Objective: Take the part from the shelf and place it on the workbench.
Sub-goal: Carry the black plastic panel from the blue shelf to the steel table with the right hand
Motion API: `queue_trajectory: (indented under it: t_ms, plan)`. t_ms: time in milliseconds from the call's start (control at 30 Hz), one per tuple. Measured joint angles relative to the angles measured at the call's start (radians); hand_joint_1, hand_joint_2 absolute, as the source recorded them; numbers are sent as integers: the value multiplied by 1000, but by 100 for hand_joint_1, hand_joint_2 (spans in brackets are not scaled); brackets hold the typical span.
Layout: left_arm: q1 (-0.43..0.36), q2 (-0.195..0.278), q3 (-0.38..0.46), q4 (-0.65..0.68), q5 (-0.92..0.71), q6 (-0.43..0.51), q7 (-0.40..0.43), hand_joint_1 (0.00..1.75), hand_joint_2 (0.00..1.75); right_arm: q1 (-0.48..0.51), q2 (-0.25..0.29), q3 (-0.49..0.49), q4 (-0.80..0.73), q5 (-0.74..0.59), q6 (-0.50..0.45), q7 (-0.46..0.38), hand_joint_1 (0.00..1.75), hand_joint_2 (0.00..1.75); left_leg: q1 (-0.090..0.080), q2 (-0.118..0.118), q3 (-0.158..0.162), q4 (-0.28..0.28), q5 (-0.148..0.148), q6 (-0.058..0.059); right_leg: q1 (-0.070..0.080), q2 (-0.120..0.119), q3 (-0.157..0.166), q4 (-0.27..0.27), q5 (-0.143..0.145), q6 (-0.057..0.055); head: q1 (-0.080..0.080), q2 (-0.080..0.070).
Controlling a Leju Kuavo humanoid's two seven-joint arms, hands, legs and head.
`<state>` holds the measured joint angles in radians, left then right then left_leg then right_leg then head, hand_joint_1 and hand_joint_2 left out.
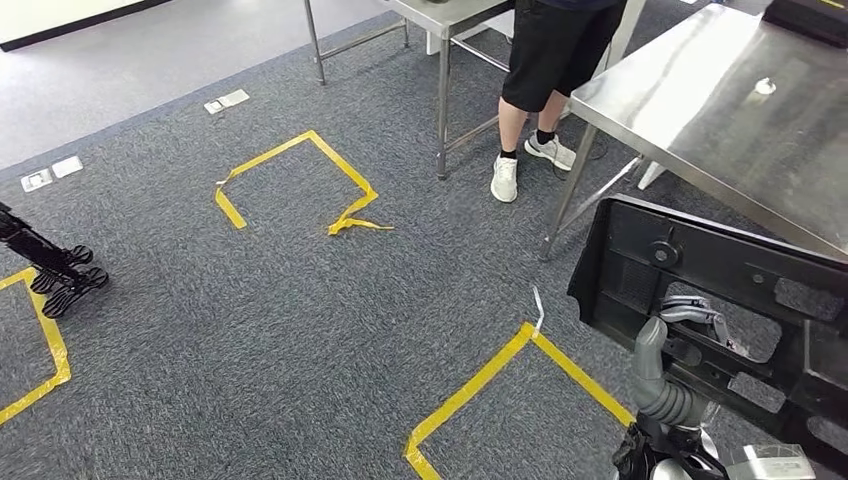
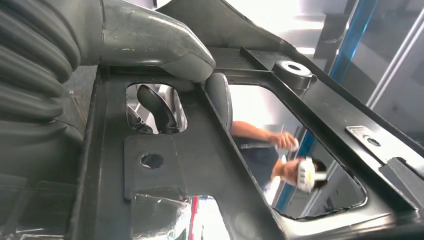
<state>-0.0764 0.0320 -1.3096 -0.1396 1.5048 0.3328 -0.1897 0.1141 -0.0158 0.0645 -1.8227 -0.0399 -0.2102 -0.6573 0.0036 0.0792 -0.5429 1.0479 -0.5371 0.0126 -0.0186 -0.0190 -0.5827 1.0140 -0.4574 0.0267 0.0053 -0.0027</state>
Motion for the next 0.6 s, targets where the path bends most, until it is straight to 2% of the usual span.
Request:
queue_trajectory:
  t_ms: [33, 67, 100, 133, 167, 200, 233, 300, 333, 367, 433, 467, 500, 567, 600]
  plan:
    - [-1, 0, 0, 0, -2, 0, 0, 0, 175, 1, 1, 0, -1, 0, -1, 0, 175, 175, 2, -29, -21, 45, -27, -3, -5, 9, 2, -1, 1, -7, -1, 0]
    - [-1, 0, 0, 0, -3, 0, 0, 0, 175, 2, 2, -1, -2, 1, -2, 0, 175, 175, 3, -57, -51, 109, -60, -5, -3, 19, 1, -1, 2, -11, -2, 0]
    - [-1, -1, 0, 0, -3, 0, 0, 0, 175, 4, 4, -1, -1, 1, -2, 0, 175, 175, 3, -72, -86, 180, -88, -6, -2, 30, 1, -1, 2, -14, -3, 0]
    - [1, -1, 0, 0, -4, 0, 1, 0, 175, 7, 5, -1, -1, 2, -2, 0, 175, 175, 4, -79, -114, 234, -103, -7, -1, 42, 1, -1, 2, -16, -3, 0]
    - [2, -1, 0, 0, -4, 0, 1, 0, 175, 9, 5, -1, -1, 2, -3, 0, 175, 175, 4, -82, -128, 256, -99, -7, 0, 56, 2, -1, 2, -16, -3, 0]
    - [3, -1, 0, 0, -4, 0, 1, 0, 175, 11, 6, -1, -1, 2, -3, 0, 175, 175, 6, -83, -123, 237, -75, -6, 0, 70, 3, 0, 2, -15, -3, 0]
    - [4, -1, 0, 0, -4, 0, 1, 0, 175, 12, 6, -1, -1, 2, -3, 0, 175, 175, 8, -89, -98, 180, -37, -5, 0, 84, 6, 0, 2, -15, -3, 0]
    - [4, -1, 0, 0, -5, 0, 1, 0, 175, 13, 6, -2, -2, 2, -4, 0, 175, 175, 17, -131, -38, 48, 21, -5, 2, 108, 6, 2, 2, -11, -3, 0]
    - [4, -1, 0, 0, -5, 0, 1, 0, 175, 14, 6, -2, -3, 3, -5, 0, 175, 175, 19, -148, -20, 5, 33, -5, 4, 118, 2, 3, 3, -6, -2, 0]
    - [4, -2, 0, 0, -5, 0, 0, 0, 175, 16, 6, -2, -5, 3, -7, 0, 175, 175, 18, -159, -13, -13, 33, -3, 4, 128, -3, 3, 6, 1, -2, 0]
    - [3, -3, 0, 0, -6, -1, -2, 0, 175, 24, 5, -3, -11, 4, -9, 0, 175, 175, 12, -141, -10, -20, 36, 8, 2, 149, -15, 1, 13, 16, -2, 0]
    - [2, -4, 0, 0, -6, -2, -3, 0, 175, 29, 5, -5, -14, 4, -10, 0, 175, 175, 10, -129, -8, -24, 40, 16, 2, 139, -23, 7, 10, 21, -2, 0]
    - [1, -4, 0, 0, -7, -4, -4, 0, 175, 33, 4, -7, -17, 5, -11, 0, 175, 175, 10, -115, -6, -27, 44, 24, 3, 117, -37, 29, -1, 22, 1, 0]
    - [1, -5, 0, 0, -8, -7, -8, 0, 175, 38, 3, -10, -24, 5, -12, 0, 175, 175, 8, -89, -5, -32, 47, 33, 6, 58, -89, 132, -49, 16, 6, 0]
    - [1, -5, 0, 0, -9, -8, -9, 0, 175, 40, 3, -11, -26, 5, -13, 0, 175, 175, 6, -75, -6, -32, 46, 36, 7, 43, -121, 200, -77, 13, 9, 0]
